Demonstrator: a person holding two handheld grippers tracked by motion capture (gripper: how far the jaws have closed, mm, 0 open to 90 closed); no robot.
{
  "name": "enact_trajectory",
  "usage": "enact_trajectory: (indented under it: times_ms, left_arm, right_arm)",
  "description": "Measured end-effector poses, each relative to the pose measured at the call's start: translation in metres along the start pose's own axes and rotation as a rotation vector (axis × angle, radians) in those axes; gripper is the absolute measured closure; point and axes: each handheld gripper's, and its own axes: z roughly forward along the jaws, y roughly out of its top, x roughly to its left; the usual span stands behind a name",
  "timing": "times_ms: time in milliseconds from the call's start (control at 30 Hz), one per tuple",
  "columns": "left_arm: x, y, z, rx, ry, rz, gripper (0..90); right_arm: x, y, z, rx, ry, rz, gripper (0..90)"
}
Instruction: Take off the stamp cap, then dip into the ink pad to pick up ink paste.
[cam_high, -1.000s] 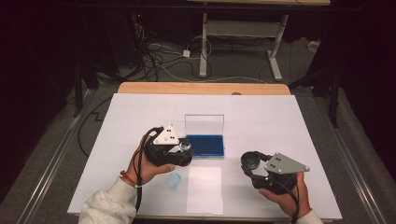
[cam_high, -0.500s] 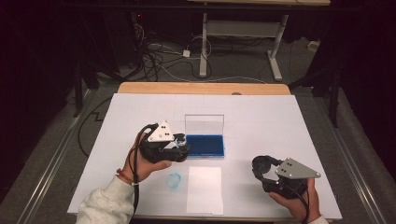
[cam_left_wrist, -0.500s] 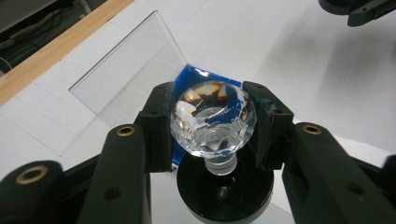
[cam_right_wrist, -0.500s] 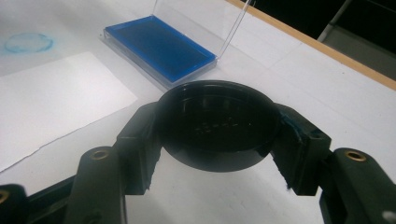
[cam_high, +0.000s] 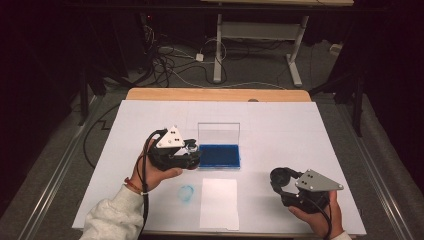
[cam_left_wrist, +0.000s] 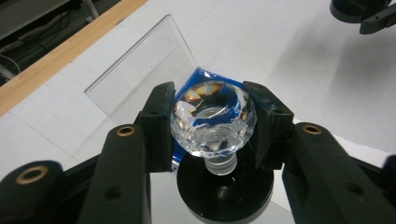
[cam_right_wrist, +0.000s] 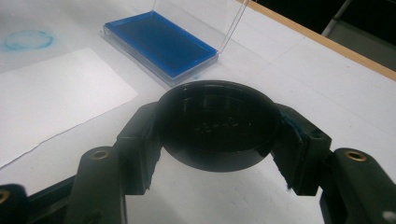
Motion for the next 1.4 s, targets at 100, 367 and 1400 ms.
enact_trajectory:
  times_ms: [100,367,1400]
  left_arm:
    - [0.001,-0.001,-0.001,-0.001,0.002,0.0,55.1]
    - [0.002,-0.003,0.0,0.003,0.004,-0.003,55.1]
    - [0.013,0.027,0.086,0.05,-0.036,0.074,55.1]
  right_arm:
    - [0.0,0.001,0.0,-0.002,0.004,0.001,39.0]
    - [0.001,0.002,0.003,0.006,0.012,-0.001,39.0]
    - [0.006,0.002,0.011,0.031,0.045,-0.017,39.0]
